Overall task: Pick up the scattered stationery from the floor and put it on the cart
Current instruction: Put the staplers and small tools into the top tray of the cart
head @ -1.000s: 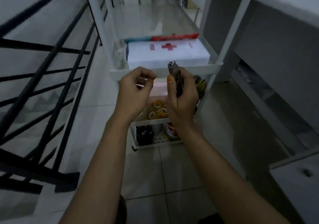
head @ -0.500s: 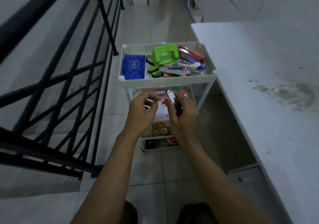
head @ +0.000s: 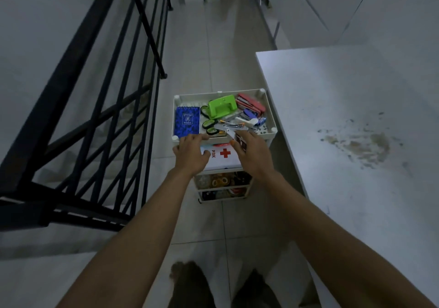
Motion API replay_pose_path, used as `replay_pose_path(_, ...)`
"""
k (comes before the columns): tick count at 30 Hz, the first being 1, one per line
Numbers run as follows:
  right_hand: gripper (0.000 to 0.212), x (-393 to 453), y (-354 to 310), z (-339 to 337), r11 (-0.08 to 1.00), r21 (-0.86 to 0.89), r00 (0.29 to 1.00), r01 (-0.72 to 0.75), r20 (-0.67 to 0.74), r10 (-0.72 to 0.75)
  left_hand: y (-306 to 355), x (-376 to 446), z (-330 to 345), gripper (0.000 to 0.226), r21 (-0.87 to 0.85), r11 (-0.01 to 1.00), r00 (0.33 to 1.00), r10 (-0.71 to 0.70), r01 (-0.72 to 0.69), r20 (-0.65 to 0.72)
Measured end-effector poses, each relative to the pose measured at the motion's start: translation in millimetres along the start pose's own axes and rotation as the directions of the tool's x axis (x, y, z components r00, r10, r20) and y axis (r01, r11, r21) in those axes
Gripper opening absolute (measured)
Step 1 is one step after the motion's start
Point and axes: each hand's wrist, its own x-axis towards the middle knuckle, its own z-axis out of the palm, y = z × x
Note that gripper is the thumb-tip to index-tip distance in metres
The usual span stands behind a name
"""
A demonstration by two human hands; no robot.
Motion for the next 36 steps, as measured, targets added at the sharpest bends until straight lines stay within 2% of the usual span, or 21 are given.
replay_pose_path(4,0.029,10.7,-1.7,7.3,0.997,-0.025,0.995,-0.069,0.074,0.071,-6.3,4.9,-5.4,0.038,0.041,0.999,0.999,0.033,-0.034,0.003)
replay_pose_path(7,0.027,20.6,-3.8,18.3,0.993,-0.099,0.994,-0.071,0.071,0.078,-12.3,13.2,-7.5,0.034,0.033,0.998,0.998,0.061,-0.061,-0.015)
replay_pose_path(12,0.029,37.7,-18.9,34.0,0.985,-0.143,0.994,-0.099,0.026,0.104,-28.1,37.0,-20.5,0.016,-0.203,0.967,0.987,0.138,-0.152,-0.082)
replay_pose_path(14,0.03,46.6,-25.7,41.8,0.975,-0.208,0.997,-0.075,0.006,0.078,-35.1,51.6,-27.7,0.012,-0.236,0.949,0.974,0.177,-0.207,-0.143)
replay_pose_path(17,0.032,61.8,-36.3,53.8,0.966,-0.251,0.998,-0.066,-0.006,0.067,-46.0,71.4,-33.5,0.018,-0.14,0.957,0.957,0.229,-0.255,-0.176)
replay_pose_path(22,0.036,90.8,-50.2,72.3,0.915,-0.4,0.998,-0.058,-0.005,0.061,-64.7,92.5,-27.6,0.053,0.038,0.975,0.972,0.214,-0.219,0.097)
replay_pose_path(25,0.035,104.6,-51.9,77.6,0.879,-0.473,0.997,-0.056,0.017,0.072,-69.6,96.3,-20.8,0.062,0.07,0.973,0.963,0.207,-0.222,0.171)
replay_pose_path(31,0.038,103.5,-42.1,79.9,0.887,-0.455,0.996,-0.077,0.013,0.093,-69.5,102.7,-18.1,0.058,0.029,0.972,0.972,0.23,-0.231,0.035)
replay_pose_path(36,0.036,91.9,-30.3,74.0,0.941,-0.317,0.981,-0.117,-0.186,0.059,-60.8,113.8,-17.5,0.055,-0.015,0.971,0.971,0.238,-0.238,-0.025)
